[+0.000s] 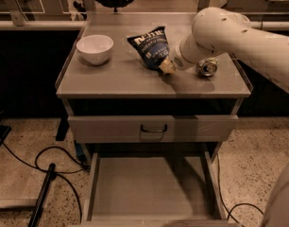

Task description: Pick blue chip bag from middle drawer and place on counter

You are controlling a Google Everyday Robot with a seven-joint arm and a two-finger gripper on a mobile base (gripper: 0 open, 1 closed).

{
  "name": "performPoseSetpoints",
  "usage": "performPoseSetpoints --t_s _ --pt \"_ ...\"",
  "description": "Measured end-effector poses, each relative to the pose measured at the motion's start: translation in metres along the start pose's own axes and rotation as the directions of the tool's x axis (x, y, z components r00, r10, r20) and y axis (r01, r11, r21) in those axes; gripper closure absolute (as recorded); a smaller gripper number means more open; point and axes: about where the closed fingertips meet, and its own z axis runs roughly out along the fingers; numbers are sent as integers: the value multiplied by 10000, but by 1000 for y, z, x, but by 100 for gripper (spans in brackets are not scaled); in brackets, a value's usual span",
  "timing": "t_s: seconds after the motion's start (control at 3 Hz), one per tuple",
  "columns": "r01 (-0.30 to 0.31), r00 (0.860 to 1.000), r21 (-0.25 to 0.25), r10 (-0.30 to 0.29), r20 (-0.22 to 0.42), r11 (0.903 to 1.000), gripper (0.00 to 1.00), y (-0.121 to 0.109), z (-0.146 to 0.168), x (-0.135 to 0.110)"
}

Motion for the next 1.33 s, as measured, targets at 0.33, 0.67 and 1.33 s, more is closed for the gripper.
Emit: performPoseSetpoints --t_s 0.33,0.67,1.33 --pt "0 10000 0 0 0 10000 58 0 0 0" --pt "0 10000 0 0 0 10000 36 0 0 0" --pt "2 10000 -3 -2 -1 10000 0 0 0 0"
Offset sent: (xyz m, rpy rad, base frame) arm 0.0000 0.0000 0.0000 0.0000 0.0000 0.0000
